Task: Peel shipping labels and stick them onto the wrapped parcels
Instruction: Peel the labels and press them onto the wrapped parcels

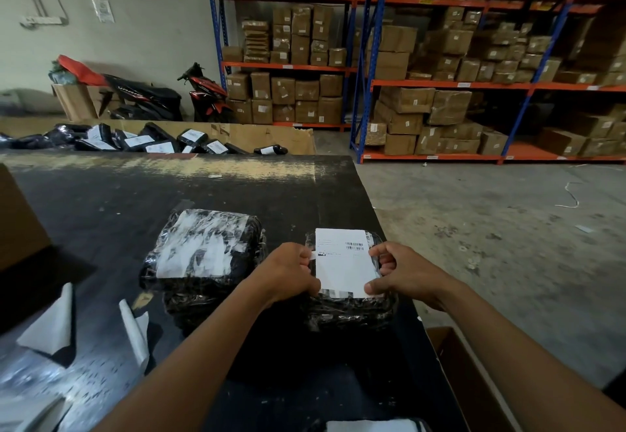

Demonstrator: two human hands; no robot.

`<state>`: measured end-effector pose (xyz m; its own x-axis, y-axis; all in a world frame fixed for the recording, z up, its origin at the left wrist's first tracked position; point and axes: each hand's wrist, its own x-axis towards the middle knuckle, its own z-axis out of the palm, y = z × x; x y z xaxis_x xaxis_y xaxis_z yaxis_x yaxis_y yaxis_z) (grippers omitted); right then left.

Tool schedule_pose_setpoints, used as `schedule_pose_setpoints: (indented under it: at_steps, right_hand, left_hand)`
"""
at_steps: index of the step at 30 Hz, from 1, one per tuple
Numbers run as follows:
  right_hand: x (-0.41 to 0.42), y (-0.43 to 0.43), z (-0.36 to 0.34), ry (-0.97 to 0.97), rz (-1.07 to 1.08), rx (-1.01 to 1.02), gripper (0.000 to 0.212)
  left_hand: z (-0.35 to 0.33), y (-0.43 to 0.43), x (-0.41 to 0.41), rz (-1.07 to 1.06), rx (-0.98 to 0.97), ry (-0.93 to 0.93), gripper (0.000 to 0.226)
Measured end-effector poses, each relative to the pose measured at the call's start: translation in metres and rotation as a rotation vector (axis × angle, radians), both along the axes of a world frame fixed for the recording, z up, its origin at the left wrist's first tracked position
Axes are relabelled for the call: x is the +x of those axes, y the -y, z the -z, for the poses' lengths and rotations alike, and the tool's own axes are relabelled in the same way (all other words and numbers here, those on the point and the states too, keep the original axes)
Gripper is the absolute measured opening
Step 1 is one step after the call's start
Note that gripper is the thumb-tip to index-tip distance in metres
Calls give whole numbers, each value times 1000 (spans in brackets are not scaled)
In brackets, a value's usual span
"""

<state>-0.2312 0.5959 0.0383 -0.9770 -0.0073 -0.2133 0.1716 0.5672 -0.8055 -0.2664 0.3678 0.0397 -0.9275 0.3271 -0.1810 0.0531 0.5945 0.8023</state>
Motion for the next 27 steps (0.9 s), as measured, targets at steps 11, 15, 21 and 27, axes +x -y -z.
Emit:
schedule_pose_setpoints:
  at_steps: [11, 15, 21, 27]
  right_hand:
    - [-16, 9, 5, -410, 65, 466, 35]
    - [-24, -2, 11, -279, -125, 570, 51]
    - [-45, -2, 9, -246, -245, 604, 54]
    - [-66, 5, 4, -274, -287, 585, 50]
  left_hand:
    - [10, -28, -18, 218, -302, -512, 48]
    - [12, -26, -24, 390, -394, -474, 55]
    - [20, -24, -26, 434, -450, -524, 54]
    - [34, -23, -30, 421, -470, -600, 58]
